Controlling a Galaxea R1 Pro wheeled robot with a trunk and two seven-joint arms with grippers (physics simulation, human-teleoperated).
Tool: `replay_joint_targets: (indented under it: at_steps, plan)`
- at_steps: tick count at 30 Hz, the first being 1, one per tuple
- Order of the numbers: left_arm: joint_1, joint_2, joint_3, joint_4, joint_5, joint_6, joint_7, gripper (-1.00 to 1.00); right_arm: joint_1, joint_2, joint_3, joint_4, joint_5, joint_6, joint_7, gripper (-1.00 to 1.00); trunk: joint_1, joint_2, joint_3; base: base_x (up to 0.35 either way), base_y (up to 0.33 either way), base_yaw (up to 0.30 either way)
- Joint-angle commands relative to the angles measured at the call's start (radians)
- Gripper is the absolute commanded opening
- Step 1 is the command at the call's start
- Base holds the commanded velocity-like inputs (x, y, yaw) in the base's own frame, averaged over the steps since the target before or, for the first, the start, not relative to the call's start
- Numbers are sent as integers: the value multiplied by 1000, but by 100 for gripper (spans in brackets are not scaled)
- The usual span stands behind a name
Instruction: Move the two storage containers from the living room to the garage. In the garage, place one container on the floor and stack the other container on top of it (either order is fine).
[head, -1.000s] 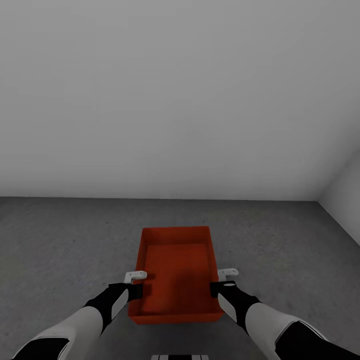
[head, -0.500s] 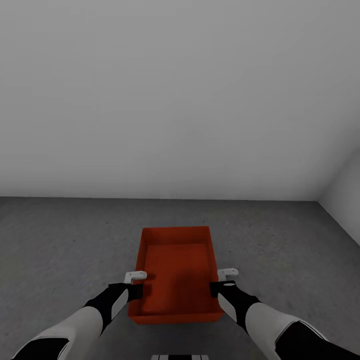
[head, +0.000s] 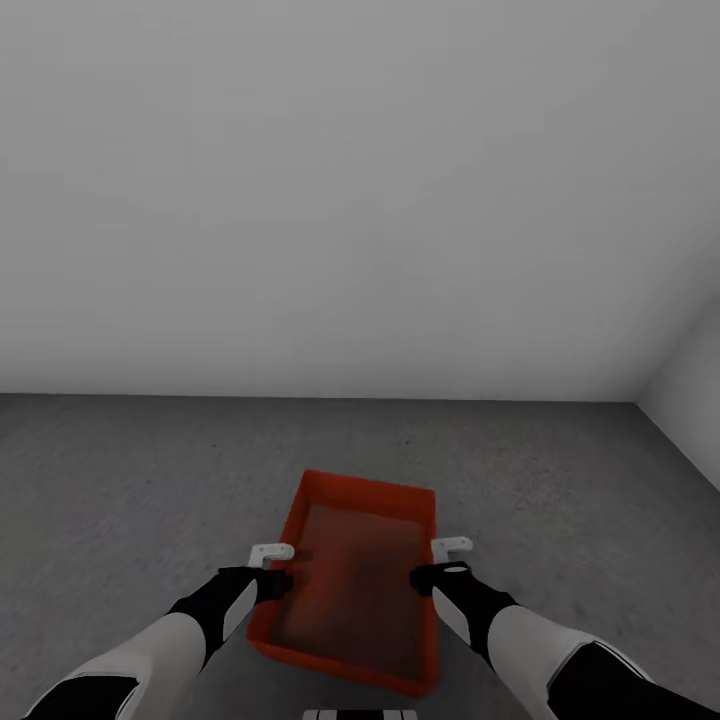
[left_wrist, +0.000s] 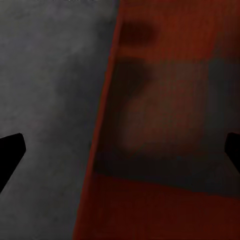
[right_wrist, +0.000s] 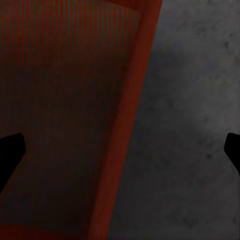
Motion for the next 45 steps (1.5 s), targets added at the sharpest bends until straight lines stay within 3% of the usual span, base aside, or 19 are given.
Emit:
replay_joint_targets:
  at_steps: [1, 45]
  plan:
    - [0, 0, 0, -3, 5, 6, 2, 100, 0, 0, 8, -2, -5, 6, -6, 100, 0, 0, -1, 0, 0, 0]
    - [0, 0, -2, -5, 3, 3, -4, 100, 0, -1, 3, -2, -9, 5, -10, 100, 0, 0, -1, 0, 0, 0]
